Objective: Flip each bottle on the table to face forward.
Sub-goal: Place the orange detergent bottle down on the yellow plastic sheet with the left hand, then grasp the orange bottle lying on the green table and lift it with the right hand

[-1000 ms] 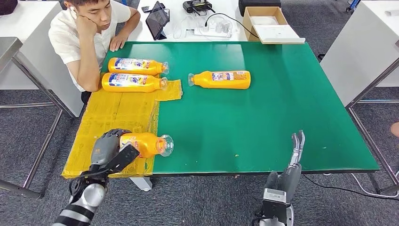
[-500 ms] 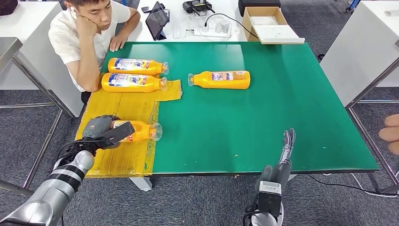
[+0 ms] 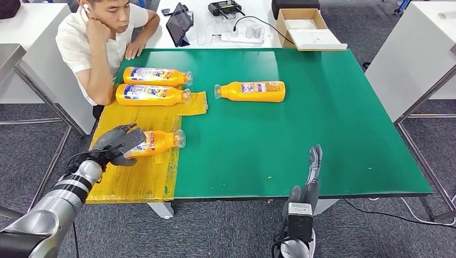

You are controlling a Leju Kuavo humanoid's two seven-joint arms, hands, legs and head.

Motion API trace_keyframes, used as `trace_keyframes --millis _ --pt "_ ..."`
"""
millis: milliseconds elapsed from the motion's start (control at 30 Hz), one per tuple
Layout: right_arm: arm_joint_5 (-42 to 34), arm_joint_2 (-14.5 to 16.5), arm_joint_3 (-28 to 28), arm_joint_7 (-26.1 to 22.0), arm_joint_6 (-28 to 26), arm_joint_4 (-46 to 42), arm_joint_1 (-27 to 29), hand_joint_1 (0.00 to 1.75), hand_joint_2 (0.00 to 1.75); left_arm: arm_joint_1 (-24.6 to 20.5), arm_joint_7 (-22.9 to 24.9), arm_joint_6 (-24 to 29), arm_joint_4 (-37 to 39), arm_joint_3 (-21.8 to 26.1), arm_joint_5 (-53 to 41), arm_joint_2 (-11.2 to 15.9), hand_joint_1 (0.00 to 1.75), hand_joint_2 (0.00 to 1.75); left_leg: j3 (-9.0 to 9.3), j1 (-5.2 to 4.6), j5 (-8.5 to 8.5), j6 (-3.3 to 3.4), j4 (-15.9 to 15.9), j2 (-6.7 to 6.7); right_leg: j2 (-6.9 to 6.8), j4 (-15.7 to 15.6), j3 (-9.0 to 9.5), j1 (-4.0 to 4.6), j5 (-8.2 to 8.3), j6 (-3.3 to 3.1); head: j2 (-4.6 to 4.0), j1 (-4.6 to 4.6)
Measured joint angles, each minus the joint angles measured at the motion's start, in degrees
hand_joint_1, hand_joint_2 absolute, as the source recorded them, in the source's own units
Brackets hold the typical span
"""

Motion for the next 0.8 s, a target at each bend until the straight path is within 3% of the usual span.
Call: trace_keyframes --millis 167,300,800 --pt "-0.20 -0.11 0.38 0.00 0.75 1.38 -0.61 0.00 0.00 0.85 -6.82 -9.34 0.24 1.64 4.11 0.13 0.00 1.75 0.10 -0.03 -0.02 0.00 -0.01 -0.21 -0.10 -0.02 0.21 -0.03 -0.09 0.01 -0.01 -0.01" --pt "-0.27 -0.21 0.92 0.00 0.80 2.36 -0.98 0.00 0.00 2.00 -9.49 -13.33 -1.23 2.07 6.05 0.45 0.00 1.75 0.34 -0.04 -0.03 0.01 -0.01 -0.56 -0.30 -0.03 0.53 -0.04 -0.23 0.09 -0.01 0.01" --pt "-0.57 -0.69 1.53 0.00 0.56 4.10 -1.13 0.00 0.00 7.53 -10.75 -8.87 -10.27 1.96 8.76 0.50 0.00 1.75 0.37 -0.03 -0.02 0.00 -0.01 -0.65 -0.39 -0.03 0.56 -0.03 -0.23 0.09 0.00 0.01"
